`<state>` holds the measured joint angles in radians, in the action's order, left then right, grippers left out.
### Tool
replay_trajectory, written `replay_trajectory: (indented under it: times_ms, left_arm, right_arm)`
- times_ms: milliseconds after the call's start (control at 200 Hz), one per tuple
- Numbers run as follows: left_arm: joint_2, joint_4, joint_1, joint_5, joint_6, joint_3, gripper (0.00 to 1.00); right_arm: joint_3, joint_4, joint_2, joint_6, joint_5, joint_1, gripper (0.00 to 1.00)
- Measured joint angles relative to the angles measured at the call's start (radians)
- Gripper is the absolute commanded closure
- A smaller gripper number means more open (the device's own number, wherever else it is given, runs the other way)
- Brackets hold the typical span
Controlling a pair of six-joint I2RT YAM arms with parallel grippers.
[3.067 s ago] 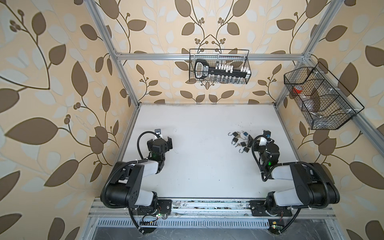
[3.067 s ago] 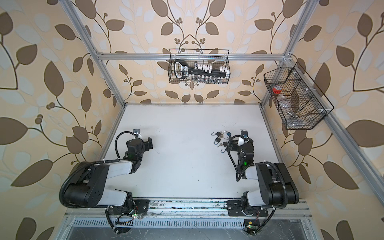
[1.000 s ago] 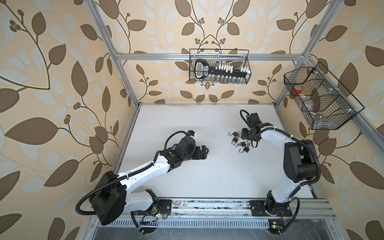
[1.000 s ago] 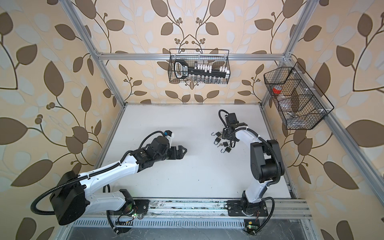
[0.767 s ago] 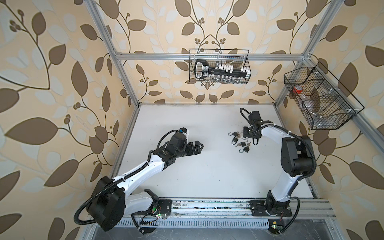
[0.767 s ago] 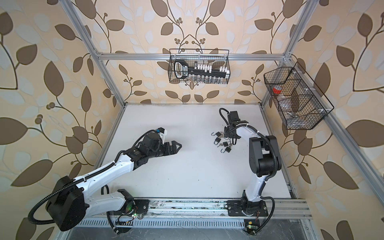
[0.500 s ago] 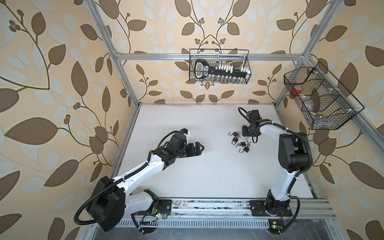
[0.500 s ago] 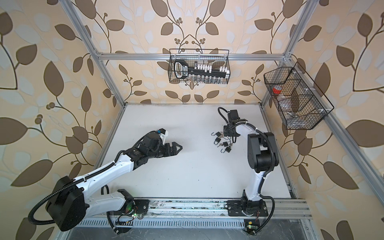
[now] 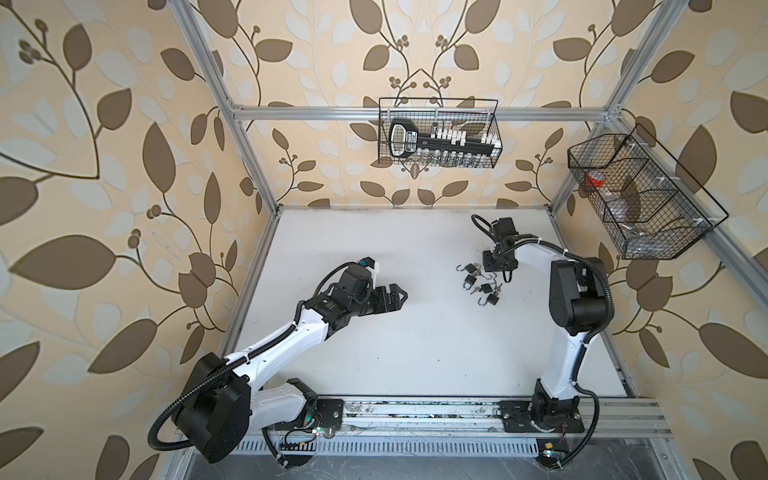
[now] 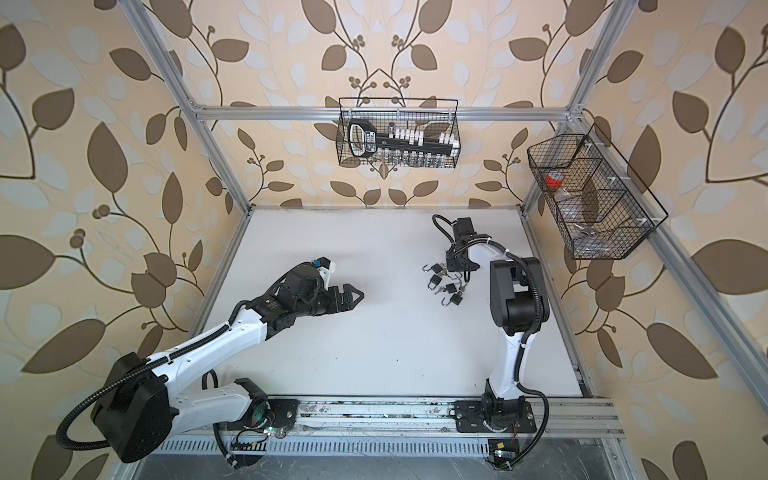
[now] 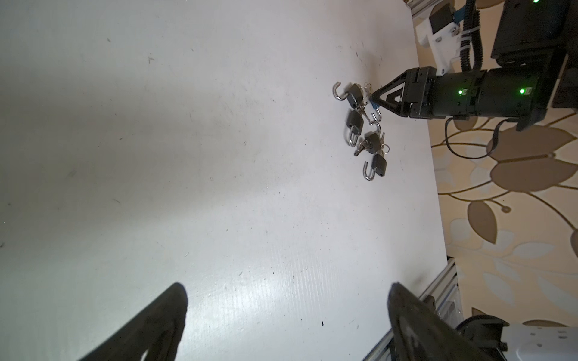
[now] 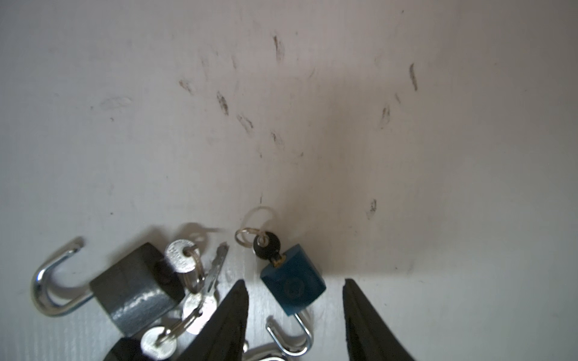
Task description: Lock with the key
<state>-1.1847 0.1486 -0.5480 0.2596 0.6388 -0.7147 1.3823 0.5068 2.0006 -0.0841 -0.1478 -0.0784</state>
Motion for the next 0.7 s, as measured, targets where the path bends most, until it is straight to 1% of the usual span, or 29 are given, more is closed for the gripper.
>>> replay_trajectory:
  times_ms: [550,700]
  left_arm:
    - [0.0,0.016,0.0,0.0,0.007,0.0,0.01]
    - [-0.002,0.017,0.0,0.0,0.008,0.0,0.01]
  right_arm:
    - [0.058,0.015,0.061,-0.001,-0.036,0.0,0.54]
    - [0.071,0.014,0.071,-0.001,-0.035,0.004,0.58]
